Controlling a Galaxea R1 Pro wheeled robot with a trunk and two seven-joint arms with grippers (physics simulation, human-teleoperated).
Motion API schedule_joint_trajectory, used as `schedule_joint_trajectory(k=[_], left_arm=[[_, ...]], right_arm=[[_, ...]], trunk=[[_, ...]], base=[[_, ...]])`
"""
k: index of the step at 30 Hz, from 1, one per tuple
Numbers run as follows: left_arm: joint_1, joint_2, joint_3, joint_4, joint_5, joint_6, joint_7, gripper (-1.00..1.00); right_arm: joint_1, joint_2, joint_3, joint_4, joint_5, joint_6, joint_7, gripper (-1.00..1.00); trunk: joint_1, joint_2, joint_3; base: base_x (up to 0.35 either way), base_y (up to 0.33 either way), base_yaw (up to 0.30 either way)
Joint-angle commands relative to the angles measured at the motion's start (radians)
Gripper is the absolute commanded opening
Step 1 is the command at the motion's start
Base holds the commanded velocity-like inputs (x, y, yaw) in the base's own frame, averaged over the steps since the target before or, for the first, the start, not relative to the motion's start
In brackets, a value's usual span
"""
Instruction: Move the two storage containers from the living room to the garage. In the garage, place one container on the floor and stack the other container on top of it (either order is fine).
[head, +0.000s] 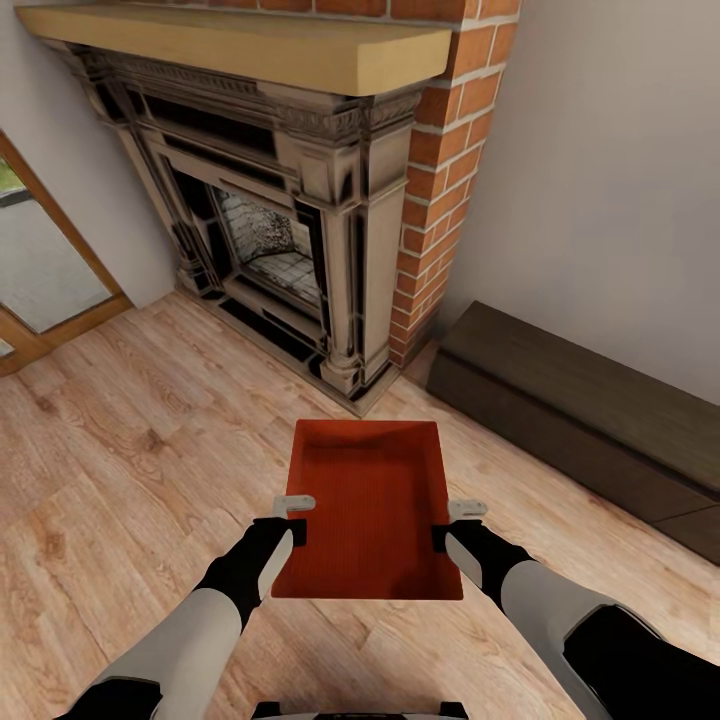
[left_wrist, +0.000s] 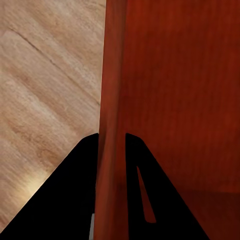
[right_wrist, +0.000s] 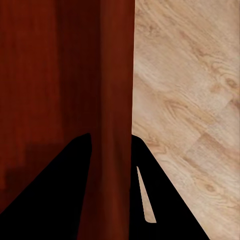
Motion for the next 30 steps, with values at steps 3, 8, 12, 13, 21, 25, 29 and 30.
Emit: schedule_joint_trajectory(k=[3, 8, 12, 13, 21, 25, 29, 30], left_arm=[[0.0, 0.006, -0.007, 0.0, 0.018, 0.045, 0.01, -1.0], [0.0, 0.006, -0.007, -0.003, 0.017, 0.04, 0.01, -1.0], [0.0, 0.006, -0.007, -0.005, 0.017, 0.038, 0.01, -1.0], [0.0, 0.006, -0.007, -0.005, 0.017, 0.038, 0.01, -1.0], [0.0, 0.006, -0.007, -0.006, 0.017, 0.037, 0.01, -1.0], [0.0, 0.006, -0.007, -0.007, 0.017, 0.037, 0.01, -1.0], [0.0, 0.006, -0.007, -0.006, 0.017, 0.037, 0.01, -1.0], [0.0, 0.006, -0.007, -0.006, 0.017, 0.037, 0.01, -1.0]], right_arm=[[-0.001, -0.002, 0.008, -0.006, -0.005, -0.053, -0.003, -1.0], [-0.001, -0.002, 0.008, -0.006, -0.005, -0.053, -0.003, -1.0], [-0.001, -0.002, 0.008, -0.005, -0.005, -0.053, -0.003, -1.0], [-0.001, -0.002, 0.008, -0.005, -0.005, -0.053, -0.003, -1.0], [-0.001, -0.002, 0.008, -0.006, -0.005, -0.053, 0.002, -1.0], [-0.001, -0.002, 0.008, -0.006, -0.005, -0.053, 0.001, -1.0], [-0.001, -0.002, 0.008, -0.006, -0.005, -0.054, -0.006, -1.0], [-0.001, -0.002, 0.008, -0.006, -0.005, -0.055, -0.007, -1.0]], trunk=[[0.001, -0.002, -0.001], [0.001, -0.002, -0.001], [0.001, -0.002, -0.001], [0.001, -0.002, -0.001], [0.001, -0.002, -0.001], [0.001, -0.002, -0.001], [0.001, -0.002, -0.001], [0.001, -0.002, -0.001]], base=[[0.0, 0.0, 0.0], [0.0, 0.0, 0.0], [0.0, 0.0, 0.0], [0.0, 0.0, 0.0], [0.0, 0.0, 0.0], [0.0, 0.0, 0.0], [0.0, 0.0, 0.0], [0.0, 0.0, 0.0]])
